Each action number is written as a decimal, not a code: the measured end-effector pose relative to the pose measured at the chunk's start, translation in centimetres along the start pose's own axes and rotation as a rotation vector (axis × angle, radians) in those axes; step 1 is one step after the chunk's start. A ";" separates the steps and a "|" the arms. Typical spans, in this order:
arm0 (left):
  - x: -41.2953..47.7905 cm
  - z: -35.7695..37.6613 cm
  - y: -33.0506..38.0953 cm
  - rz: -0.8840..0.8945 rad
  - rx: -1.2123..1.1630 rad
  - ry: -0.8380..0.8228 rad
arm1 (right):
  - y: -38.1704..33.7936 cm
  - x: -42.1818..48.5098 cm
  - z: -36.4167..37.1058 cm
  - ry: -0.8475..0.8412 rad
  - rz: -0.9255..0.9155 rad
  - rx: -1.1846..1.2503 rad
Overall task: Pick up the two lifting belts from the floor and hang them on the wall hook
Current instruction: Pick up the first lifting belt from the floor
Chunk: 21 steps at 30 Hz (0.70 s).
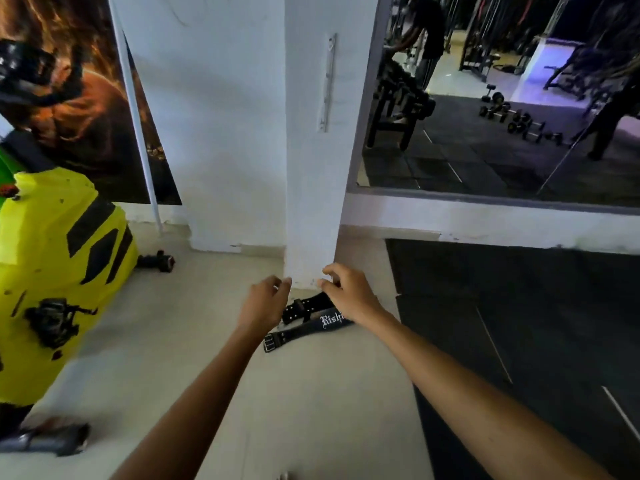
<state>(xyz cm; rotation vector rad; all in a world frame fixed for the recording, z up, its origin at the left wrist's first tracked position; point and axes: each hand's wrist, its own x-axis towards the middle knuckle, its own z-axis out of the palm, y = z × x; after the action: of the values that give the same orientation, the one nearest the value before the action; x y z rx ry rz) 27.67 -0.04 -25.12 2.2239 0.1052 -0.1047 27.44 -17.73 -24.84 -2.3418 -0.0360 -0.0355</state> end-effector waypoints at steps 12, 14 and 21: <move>19.8 8.6 -10.1 -0.499 -0.130 -0.192 | 9.2 18.3 10.5 -0.311 0.258 0.014; 23.3 10.0 -11.5 -0.582 -0.182 -0.161 | 10.9 22.0 12.8 -0.363 0.251 0.013; 35.5 17.9 -19.6 -0.801 -0.287 -0.116 | 20.4 35.0 24.9 -0.581 0.290 -0.047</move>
<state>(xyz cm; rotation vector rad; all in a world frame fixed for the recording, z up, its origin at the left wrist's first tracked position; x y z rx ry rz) 60.05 -0.95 -55.37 1.7670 0.8840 -0.6111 63.50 -13.55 -55.56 -2.3047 0.0189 0.7916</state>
